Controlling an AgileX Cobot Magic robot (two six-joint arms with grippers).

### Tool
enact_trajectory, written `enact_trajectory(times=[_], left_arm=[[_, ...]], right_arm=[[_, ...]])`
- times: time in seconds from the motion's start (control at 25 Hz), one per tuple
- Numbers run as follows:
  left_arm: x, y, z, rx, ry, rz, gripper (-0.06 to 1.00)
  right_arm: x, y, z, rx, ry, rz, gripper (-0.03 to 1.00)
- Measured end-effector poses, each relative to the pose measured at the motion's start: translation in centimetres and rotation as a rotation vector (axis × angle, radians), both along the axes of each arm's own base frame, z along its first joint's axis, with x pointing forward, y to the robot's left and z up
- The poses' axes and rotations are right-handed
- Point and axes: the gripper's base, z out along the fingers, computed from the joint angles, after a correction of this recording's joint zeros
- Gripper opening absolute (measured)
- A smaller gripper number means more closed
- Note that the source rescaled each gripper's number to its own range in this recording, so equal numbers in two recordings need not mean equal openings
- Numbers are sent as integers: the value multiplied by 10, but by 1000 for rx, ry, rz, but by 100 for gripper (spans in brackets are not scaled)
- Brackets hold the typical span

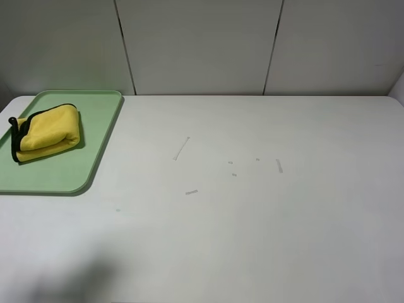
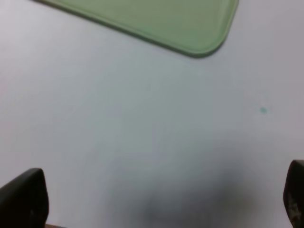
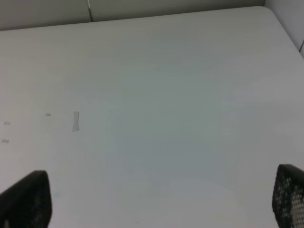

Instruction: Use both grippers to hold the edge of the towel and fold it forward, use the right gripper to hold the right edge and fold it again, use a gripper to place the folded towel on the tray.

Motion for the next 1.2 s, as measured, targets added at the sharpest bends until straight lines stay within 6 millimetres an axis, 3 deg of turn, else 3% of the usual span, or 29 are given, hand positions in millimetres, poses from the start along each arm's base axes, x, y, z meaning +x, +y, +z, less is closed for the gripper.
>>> enact_trajectory(times=[0.4,0.68,0.92,1.2], left_arm=[[-86,-13,2,42,-245,-20,99],[-134,-24,1,47,-438,-47,98],[-153,-30,-1,48,-562,-74,98],[-154,-30,-1,57,-574,-91,99]], right_arm=[[0,0,0,0,0,0,100],[0,0,0,0,0,0,100],[0,0,0,0,0,0,100],[0,0,0,0,0,0,100]])
